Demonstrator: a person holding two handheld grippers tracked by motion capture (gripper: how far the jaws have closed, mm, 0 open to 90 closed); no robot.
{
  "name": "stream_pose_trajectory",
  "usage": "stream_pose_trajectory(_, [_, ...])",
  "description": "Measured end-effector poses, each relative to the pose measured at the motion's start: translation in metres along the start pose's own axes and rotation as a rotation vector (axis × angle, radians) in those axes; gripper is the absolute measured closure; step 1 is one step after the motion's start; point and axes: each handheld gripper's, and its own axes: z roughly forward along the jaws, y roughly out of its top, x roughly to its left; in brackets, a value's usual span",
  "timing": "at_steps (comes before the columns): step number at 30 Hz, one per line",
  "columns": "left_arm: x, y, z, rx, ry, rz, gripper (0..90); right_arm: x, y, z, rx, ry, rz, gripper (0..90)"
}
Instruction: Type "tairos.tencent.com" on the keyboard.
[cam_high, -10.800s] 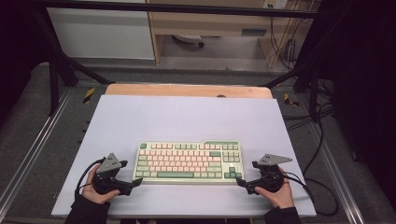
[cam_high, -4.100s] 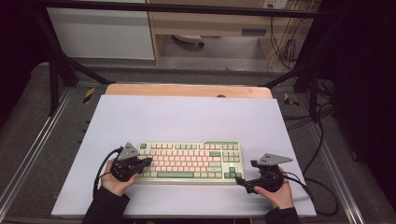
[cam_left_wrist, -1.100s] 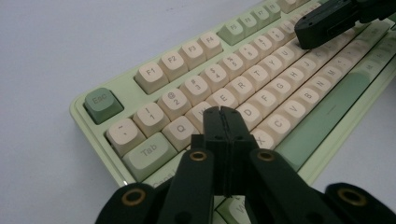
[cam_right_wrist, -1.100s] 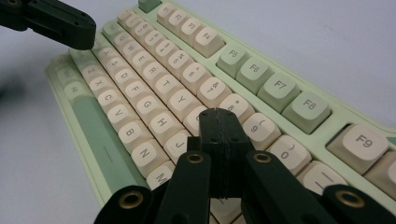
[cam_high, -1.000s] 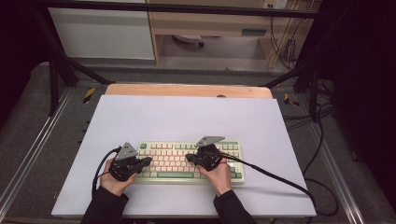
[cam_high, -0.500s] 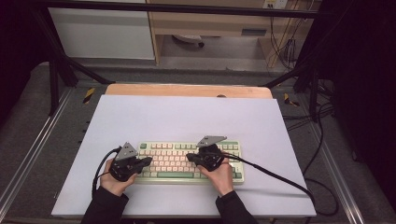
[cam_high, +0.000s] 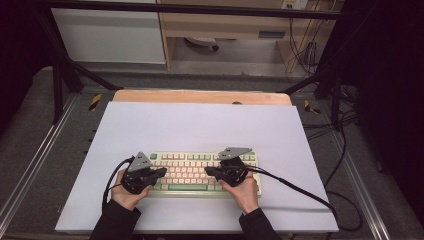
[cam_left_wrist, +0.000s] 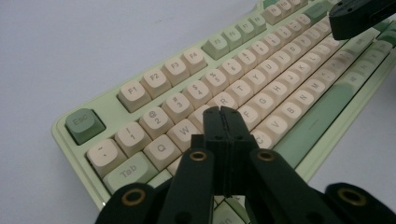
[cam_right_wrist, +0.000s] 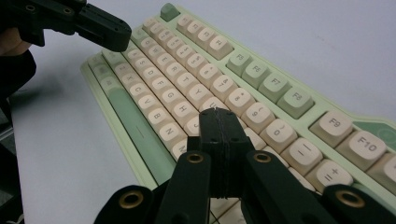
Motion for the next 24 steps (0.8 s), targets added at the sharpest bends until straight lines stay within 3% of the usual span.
stream_pose_trajectory(17, [-0.004,0.016,0.015,0.013,0.005,0.012,90.0,-0.005,-0.017,-0.017,0.005,-0.001,0.006,90.0])
stream_pose_trajectory(24, [-0.001,0.02,0.026,0.019,0.016,-0.003,90.0,-0.005,-0.02,-0.021,0.005,0.001,0.007,90.0])
